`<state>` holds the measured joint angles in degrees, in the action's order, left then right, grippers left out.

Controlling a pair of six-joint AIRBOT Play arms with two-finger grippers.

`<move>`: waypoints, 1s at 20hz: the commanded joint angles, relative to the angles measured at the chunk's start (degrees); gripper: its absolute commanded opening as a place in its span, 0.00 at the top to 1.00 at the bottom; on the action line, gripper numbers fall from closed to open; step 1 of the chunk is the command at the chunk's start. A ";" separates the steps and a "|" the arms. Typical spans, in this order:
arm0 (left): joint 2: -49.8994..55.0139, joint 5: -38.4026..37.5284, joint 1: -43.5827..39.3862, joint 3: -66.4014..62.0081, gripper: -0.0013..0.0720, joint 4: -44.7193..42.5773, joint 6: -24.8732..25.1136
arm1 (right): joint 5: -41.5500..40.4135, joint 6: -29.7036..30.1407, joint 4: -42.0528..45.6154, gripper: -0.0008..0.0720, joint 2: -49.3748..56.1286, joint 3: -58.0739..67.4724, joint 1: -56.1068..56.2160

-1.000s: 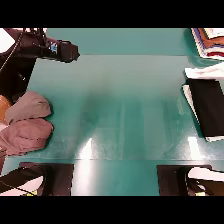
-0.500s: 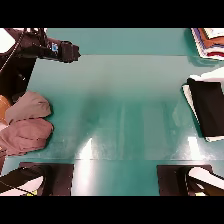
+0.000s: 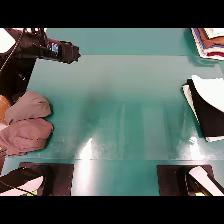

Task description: Fold the shirts.

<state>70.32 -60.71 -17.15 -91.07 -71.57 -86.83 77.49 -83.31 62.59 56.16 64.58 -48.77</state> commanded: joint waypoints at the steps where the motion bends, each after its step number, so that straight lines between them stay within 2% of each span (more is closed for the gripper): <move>1: 0.02 -0.04 0.00 -0.07 0.95 -0.02 0.31 | 1.16 -0.24 9.53 0.37 -1.97 -4.70 -1.22; 2: 0.02 -0.07 0.00 -0.07 0.94 -0.04 0.31 | 1.33 -0.24 10.01 0.13 -1.60 -4.02 -1.22; 6: 0.02 0.13 0.00 -0.07 0.94 -0.02 0.28 | 1.77 -0.17 -0.85 0.13 -1.25 2.89 5.01; 8: 0.02 0.85 0.00 -0.07 0.94 -0.02 0.24 | 0.26 -0.20 -4.83 0.13 -1.25 6.16 13.42; 12: 0.02 0.46 0.00 -0.07 0.94 0.00 0.22 | -6.69 -0.20 -5.53 0.14 -1.22 9.49 34.16; 13: 0.02 0.66 0.00 -0.07 0.94 0.00 0.22 | -9.18 -0.20 -5.51 0.21 -1.22 9.49 38.99; 17: 0.02 1.77 0.00 -0.07 0.94 0.00 0.22 | -15.34 -0.15 -5.40 0.97 -1.20 9.27 53.05; 20: 0.02 1.86 0.00 -0.07 0.94 0.00 0.22 | -16.24 -0.13 -5.42 0.97 -1.20 9.27 57.27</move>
<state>70.32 -59.24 -17.15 -91.07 -71.57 -86.59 64.16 -83.48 57.36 54.92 73.69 2.48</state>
